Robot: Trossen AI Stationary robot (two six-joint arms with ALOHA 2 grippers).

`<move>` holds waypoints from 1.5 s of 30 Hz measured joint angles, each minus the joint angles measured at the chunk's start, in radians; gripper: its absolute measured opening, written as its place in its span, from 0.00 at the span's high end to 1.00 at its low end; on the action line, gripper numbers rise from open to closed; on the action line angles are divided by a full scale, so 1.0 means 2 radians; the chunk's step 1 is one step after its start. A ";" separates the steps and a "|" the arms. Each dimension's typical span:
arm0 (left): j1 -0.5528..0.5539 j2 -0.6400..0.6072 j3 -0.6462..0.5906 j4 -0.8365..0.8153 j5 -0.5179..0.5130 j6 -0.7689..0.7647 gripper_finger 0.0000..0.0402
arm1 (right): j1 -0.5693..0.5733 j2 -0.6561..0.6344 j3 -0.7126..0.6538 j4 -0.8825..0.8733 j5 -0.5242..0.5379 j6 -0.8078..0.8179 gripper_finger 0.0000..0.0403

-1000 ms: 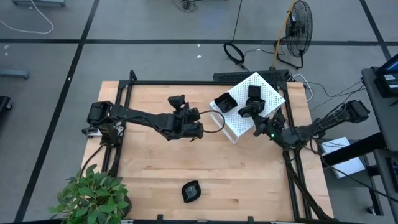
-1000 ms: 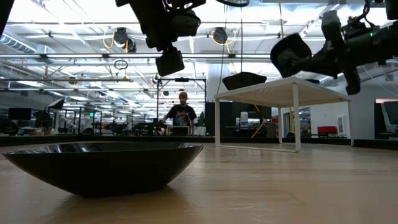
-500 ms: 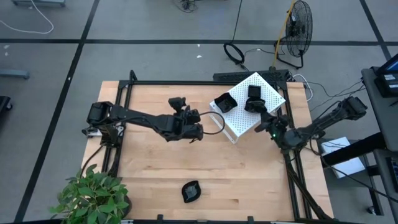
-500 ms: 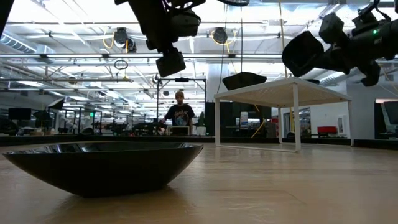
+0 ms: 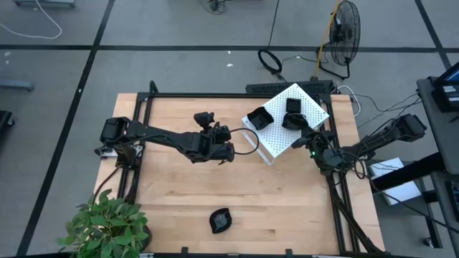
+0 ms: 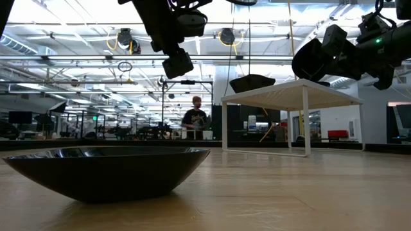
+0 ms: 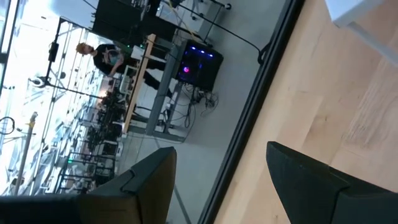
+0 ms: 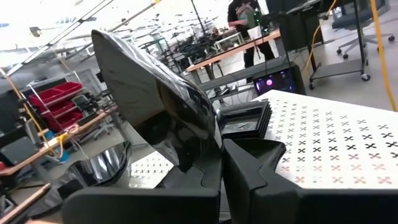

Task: Pick & Place Mini shaped plates
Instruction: Stack the black leaf shaped plate on top of the black leaf shaped plates on the shelf

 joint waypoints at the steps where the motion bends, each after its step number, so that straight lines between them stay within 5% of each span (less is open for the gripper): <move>1: 0.000 0.000 0.000 0.000 0.000 0.000 0.37 | 0.000 0.003 0.000 -0.001 -0.002 0.000 1.00; 15: 0.000 0.000 0.000 0.000 0.000 0.001 0.37 | 0.001 0.035 0.000 0.007 -0.070 0.053 1.00; 27: 0.000 0.000 0.000 -0.001 0.000 0.001 0.37 | 0.001 0.035 0.000 0.027 -0.184 0.077 1.00; 37: 0.000 0.000 0.000 -0.001 0.009 0.004 0.37 | 0.002 0.034 0.000 0.035 -0.171 0.079 0.99; 45: 0.000 0.000 0.000 0.000 0.010 0.004 0.37 | 0.002 0.034 0.000 0.035 -0.171 0.062 0.84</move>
